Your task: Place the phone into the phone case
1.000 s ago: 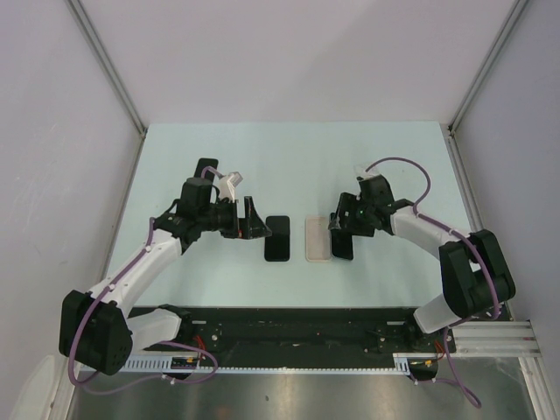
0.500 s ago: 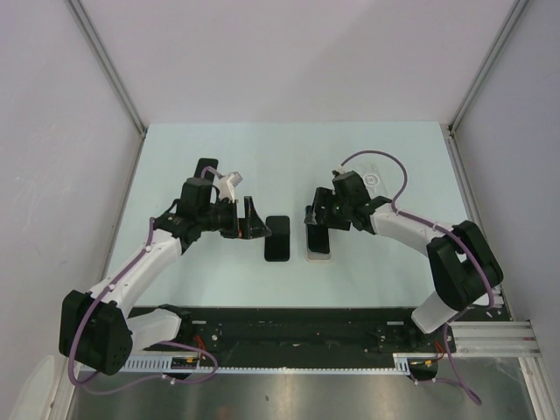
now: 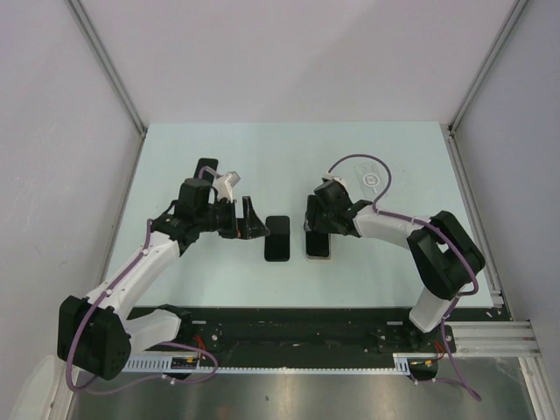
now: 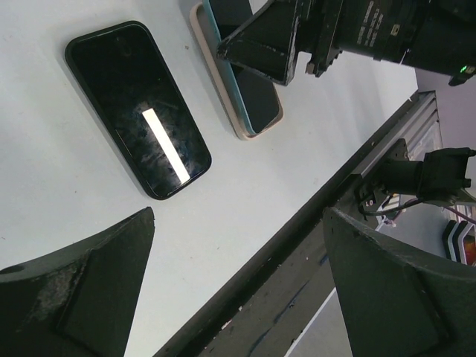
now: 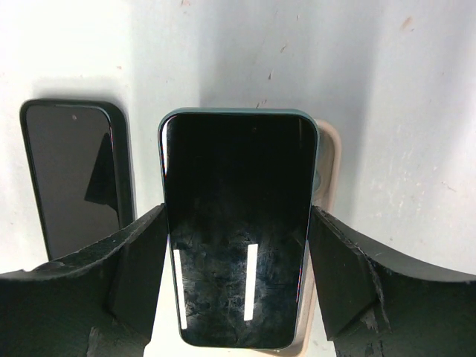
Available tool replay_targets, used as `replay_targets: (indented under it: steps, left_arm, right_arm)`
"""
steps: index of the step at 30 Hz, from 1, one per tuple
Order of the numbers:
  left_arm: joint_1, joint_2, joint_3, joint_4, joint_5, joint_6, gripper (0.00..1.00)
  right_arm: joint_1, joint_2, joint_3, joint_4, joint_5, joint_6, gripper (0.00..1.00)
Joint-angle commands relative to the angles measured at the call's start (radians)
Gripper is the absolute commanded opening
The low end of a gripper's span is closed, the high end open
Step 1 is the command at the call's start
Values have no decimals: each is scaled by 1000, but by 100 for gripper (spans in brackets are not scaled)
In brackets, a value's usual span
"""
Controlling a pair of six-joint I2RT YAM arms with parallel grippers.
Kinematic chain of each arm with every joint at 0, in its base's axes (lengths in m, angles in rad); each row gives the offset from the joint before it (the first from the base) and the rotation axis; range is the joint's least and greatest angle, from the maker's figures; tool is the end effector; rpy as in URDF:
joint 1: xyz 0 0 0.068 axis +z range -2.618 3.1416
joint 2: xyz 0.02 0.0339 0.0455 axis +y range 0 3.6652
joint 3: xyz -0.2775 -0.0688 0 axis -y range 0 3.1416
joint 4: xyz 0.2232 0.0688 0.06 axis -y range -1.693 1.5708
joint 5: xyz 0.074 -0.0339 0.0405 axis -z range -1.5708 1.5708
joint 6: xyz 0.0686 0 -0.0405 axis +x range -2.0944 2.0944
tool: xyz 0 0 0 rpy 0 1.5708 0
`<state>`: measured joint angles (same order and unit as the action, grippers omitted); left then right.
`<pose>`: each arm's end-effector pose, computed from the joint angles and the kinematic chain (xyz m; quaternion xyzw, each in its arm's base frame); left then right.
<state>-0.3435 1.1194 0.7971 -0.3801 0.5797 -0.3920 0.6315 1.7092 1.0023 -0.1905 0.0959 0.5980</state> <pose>0.2039 -0.1128 0.2645 0.0991 0.8720 -0.3869 0.2830 0.2910 0.2047 0.1778 0.0000 0.9429 0.1534 0.2957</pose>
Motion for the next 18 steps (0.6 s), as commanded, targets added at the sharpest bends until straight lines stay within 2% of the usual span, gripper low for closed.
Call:
replay_targets:
  steps: [1,4,15,18]
  left_arm:
    - [6,-7,10,15,22,8,98]
    - [8,-10,10,15,23,7,98]
    - [8,-15,8,20,29,5,98]
    - [8,-13,7,18,28,5,98]
  right_arm:
    - [42,-14,42,-6,128,-1,42]
    - [59,1,42,-10,142,-6,45]
    - [69,-46,42,-52,195,36,44]
    - [69,-40,42,-64,211,37,47]
